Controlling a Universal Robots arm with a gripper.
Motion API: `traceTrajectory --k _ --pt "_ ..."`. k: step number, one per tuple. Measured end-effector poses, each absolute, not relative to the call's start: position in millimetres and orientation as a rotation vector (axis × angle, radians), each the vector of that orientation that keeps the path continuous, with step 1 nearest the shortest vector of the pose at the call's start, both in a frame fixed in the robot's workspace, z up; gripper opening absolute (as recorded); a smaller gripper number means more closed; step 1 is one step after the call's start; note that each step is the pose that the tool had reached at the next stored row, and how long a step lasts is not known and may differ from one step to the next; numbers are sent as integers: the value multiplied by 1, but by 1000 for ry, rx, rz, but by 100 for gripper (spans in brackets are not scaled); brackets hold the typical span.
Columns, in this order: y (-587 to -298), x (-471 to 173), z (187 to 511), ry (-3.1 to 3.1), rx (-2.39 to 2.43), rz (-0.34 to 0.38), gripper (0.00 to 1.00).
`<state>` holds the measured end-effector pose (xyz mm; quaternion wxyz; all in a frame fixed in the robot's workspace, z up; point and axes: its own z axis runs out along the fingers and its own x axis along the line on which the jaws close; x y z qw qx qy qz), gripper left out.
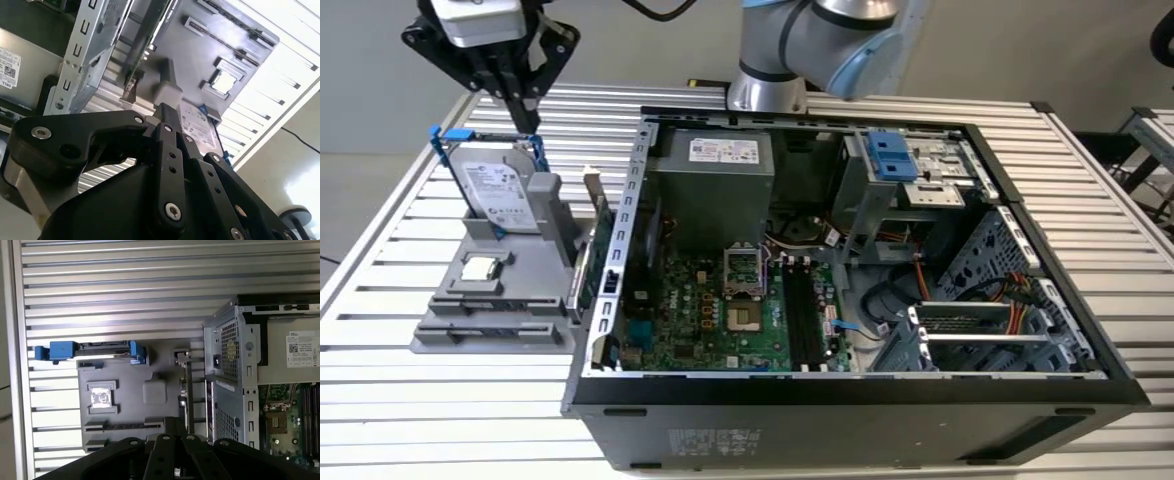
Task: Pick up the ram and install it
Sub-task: 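Reach for the ram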
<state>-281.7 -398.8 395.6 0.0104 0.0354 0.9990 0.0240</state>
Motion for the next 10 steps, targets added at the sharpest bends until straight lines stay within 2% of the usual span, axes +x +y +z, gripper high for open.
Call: traceTrajectory --k 10 --pt "-399 -312 396 3118 110 75 0"
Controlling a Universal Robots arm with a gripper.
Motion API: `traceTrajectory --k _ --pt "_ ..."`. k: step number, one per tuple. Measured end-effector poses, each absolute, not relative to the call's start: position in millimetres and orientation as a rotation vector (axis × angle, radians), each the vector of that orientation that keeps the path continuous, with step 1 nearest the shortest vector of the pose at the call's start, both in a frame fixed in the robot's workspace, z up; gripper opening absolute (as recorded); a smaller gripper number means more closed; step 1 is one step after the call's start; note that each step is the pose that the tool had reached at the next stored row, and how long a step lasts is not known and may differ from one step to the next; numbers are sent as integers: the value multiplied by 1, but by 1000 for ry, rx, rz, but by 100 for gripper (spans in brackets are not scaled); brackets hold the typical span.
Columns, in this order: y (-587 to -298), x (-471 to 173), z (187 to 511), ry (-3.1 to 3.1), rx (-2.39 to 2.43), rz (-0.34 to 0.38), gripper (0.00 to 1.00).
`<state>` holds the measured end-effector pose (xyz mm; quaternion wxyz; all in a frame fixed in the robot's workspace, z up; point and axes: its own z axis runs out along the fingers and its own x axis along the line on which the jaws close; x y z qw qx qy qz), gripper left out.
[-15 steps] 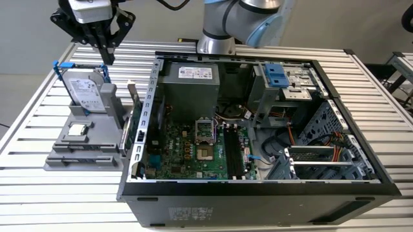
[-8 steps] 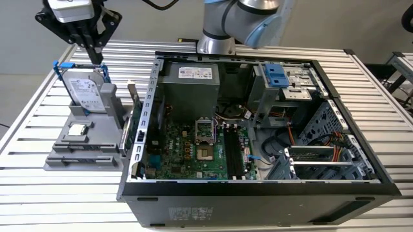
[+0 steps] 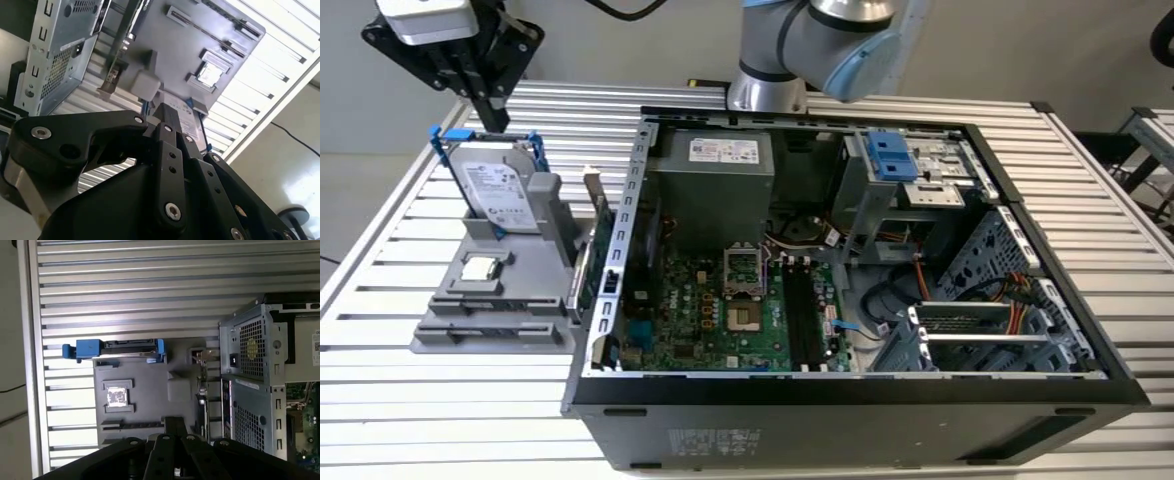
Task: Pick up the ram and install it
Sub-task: 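Reach for the ram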
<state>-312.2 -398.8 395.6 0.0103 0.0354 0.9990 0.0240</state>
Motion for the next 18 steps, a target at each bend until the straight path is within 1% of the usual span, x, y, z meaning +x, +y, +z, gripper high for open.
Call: traceTrajectory --k 10,18 --pt "-399 -339 396 3118 105 75 0" --pt "-399 -345 396 3121 42 76 0"
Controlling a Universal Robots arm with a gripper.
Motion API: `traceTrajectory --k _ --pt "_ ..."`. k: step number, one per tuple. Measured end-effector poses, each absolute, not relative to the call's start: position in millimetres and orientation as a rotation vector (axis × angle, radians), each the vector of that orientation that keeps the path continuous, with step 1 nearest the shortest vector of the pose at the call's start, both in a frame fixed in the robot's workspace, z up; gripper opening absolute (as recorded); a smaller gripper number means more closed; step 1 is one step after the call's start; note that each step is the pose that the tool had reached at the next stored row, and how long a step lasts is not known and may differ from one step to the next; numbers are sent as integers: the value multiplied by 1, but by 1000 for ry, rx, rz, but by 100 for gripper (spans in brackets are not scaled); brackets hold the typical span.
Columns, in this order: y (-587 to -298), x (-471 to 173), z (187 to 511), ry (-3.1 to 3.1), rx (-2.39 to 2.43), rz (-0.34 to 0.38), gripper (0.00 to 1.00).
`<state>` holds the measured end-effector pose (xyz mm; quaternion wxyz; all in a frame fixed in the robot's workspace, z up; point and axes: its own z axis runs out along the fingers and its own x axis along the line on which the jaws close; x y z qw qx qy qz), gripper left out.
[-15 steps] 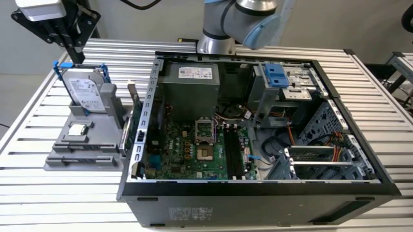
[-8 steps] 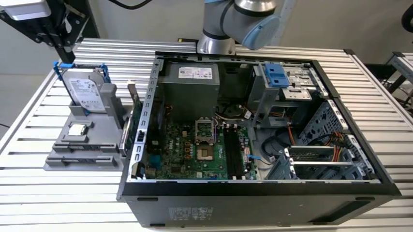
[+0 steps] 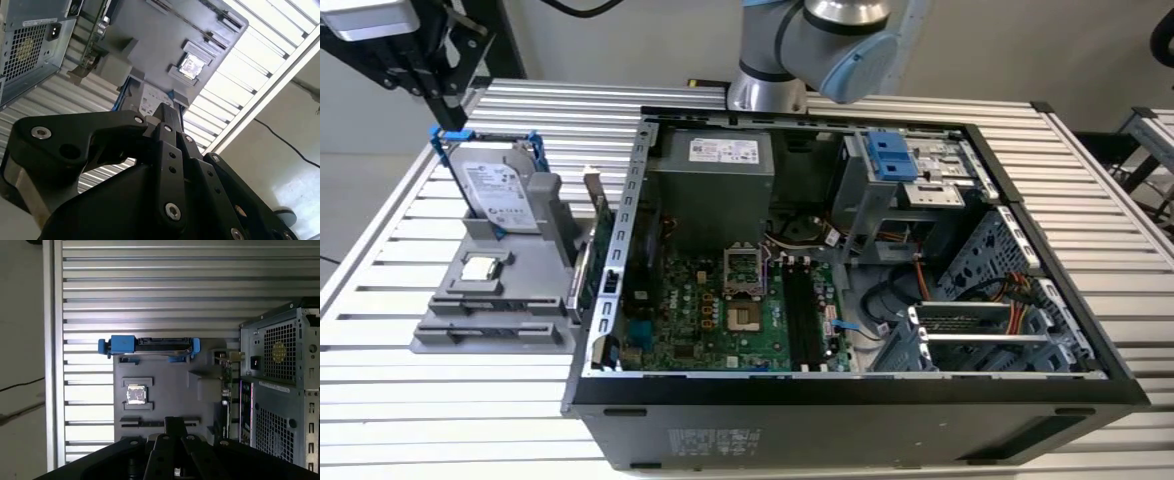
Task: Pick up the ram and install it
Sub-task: 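Reach for the ram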
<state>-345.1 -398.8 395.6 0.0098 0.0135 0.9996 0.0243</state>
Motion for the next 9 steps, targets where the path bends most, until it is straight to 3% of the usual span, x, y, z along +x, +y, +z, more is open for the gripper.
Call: traceTrajectory --k 9 --pt "-409 -346 396 3121 42 76 0"
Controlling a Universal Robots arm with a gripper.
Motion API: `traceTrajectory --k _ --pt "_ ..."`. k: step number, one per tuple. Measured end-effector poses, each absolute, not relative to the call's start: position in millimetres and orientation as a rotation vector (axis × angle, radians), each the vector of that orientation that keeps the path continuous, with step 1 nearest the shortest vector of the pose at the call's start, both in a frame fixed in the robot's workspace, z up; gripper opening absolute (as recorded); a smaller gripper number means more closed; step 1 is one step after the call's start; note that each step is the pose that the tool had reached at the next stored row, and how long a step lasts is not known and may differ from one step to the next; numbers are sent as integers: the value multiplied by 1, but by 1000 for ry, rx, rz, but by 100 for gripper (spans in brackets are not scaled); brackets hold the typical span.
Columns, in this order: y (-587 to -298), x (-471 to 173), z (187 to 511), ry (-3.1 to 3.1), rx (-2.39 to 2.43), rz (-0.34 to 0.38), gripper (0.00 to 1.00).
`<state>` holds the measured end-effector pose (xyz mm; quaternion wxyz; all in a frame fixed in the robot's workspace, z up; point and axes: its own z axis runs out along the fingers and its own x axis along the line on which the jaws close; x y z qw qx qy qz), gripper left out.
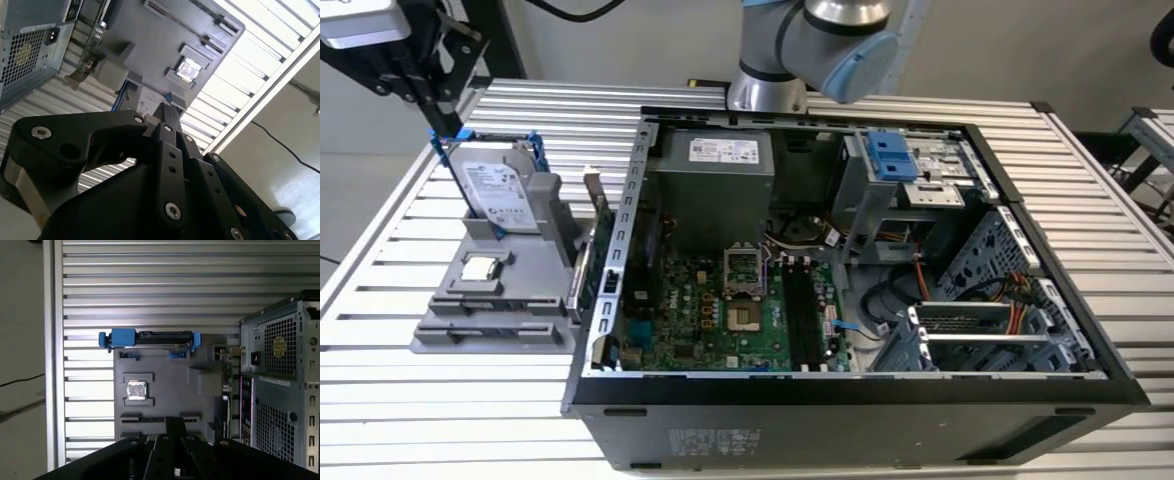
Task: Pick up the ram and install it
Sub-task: 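Reach for the ram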
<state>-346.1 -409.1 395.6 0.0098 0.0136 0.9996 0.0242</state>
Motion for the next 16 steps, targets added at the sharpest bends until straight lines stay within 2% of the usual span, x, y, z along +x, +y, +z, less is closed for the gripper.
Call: traceTrajectory --k 16 --pt "-445 -354 396 3121 42 76 0"
